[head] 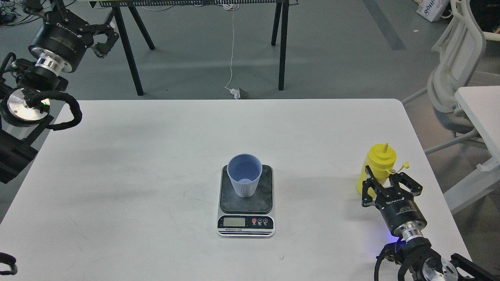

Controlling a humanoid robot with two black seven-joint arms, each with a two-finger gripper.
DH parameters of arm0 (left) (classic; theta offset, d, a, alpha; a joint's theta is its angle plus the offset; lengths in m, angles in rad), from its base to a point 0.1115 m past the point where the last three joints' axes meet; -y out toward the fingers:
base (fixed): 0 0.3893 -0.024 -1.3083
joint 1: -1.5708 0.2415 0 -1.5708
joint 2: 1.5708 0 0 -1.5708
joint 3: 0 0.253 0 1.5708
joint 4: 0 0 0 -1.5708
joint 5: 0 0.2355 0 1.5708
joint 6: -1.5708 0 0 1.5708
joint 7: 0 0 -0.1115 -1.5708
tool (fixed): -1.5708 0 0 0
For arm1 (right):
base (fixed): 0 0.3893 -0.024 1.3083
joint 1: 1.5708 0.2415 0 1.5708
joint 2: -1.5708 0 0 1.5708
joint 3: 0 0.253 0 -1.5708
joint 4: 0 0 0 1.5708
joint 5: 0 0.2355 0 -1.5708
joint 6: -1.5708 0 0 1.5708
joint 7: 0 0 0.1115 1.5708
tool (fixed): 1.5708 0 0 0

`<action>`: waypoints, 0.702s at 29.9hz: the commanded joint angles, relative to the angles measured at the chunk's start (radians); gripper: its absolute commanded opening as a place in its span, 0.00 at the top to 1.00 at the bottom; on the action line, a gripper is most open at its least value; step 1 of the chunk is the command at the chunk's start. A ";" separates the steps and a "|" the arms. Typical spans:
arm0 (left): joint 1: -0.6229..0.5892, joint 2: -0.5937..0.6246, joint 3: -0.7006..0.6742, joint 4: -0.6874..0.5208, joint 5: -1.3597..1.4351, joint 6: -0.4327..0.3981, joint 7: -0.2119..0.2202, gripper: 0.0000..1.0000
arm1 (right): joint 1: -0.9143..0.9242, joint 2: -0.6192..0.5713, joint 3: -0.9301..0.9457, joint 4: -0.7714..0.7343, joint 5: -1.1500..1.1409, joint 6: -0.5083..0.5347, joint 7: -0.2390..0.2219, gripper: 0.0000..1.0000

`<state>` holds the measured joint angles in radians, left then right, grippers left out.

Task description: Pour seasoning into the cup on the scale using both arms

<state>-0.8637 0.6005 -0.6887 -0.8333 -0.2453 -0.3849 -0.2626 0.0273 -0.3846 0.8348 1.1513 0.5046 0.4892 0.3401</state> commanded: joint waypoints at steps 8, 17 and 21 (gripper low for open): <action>-0.026 0.004 0.000 0.000 0.004 -0.003 0.003 0.00 | -0.033 -0.005 -0.013 0.010 0.000 0.000 -0.003 0.05; -0.026 0.002 0.000 0.000 0.004 -0.002 0.014 0.00 | -0.154 -0.063 0.000 0.085 -0.006 0.000 0.004 0.01; -0.026 0.004 0.000 0.000 0.003 -0.002 0.013 0.00 | -0.246 -0.129 0.003 0.128 -0.066 0.000 0.008 0.01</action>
<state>-0.8898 0.6032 -0.6887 -0.8329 -0.2411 -0.3869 -0.2487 -0.1602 -0.4670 0.8332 1.2558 0.4838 0.4884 0.3444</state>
